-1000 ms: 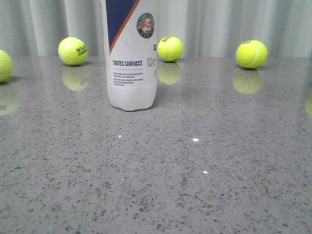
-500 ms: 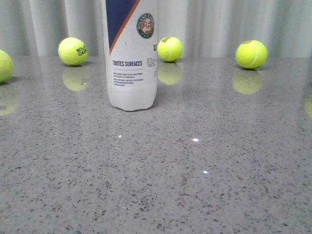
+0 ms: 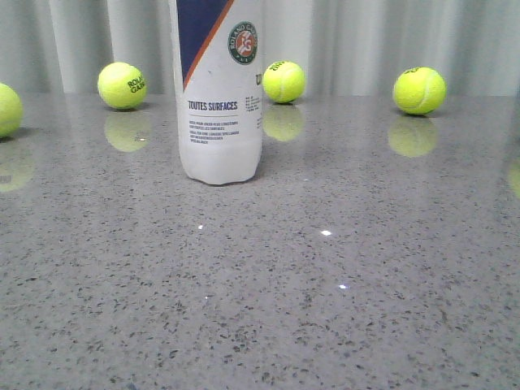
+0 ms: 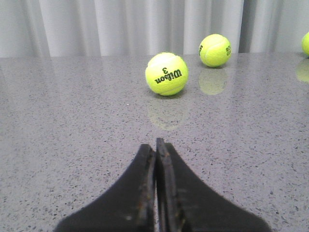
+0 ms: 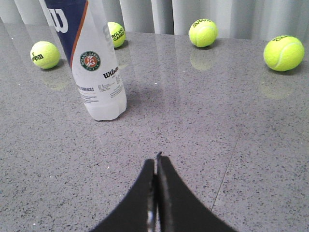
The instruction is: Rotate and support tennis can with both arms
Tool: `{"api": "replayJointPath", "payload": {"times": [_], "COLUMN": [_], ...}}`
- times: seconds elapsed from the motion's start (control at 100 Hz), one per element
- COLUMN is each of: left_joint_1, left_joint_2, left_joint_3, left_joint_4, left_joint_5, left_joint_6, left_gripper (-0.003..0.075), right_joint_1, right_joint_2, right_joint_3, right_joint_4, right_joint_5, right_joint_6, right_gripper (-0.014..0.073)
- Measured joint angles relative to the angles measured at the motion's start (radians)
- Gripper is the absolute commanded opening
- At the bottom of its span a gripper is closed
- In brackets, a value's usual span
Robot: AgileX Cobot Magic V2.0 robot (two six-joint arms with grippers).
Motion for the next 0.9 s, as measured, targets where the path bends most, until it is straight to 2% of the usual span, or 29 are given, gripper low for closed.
{"api": "replayJointPath", "payload": {"times": [0.4, 0.5, 0.62, 0.78, 0.9], "left_joint_1": [0.000, 0.000, 0.000, 0.000, 0.000], "left_joint_2": [0.000, 0.000, 0.000, 0.000, 0.000], "left_joint_3": [0.000, 0.000, 0.000, 0.000, 0.000], "left_joint_4": [0.000, 0.000, 0.000, 0.000, 0.000], "left_joint_5": [0.000, 0.000, 0.000, 0.002, 0.002], "left_joint_6": [0.000, 0.000, 0.000, 0.000, 0.000], "left_gripper": [-0.0021, -0.0021, -0.0021, -0.0021, -0.0021], "right_joint_1": [0.000, -0.016, -0.086, -0.231, -0.318], "right_joint_2": [0.000, 0.000, 0.000, 0.000, -0.018], "right_joint_3": [0.002, 0.027, 0.086, 0.200, 0.277], "right_joint_4": [0.000, 0.000, 0.000, -0.002, -0.056], "right_joint_5": [0.000, -0.042, -0.148, -0.315, -0.391], "right_joint_6": [0.002, 0.002, 0.000, 0.000, 0.000], "right_gripper": [-0.0057, -0.0057, -0.0057, -0.0057, -0.0057]}}
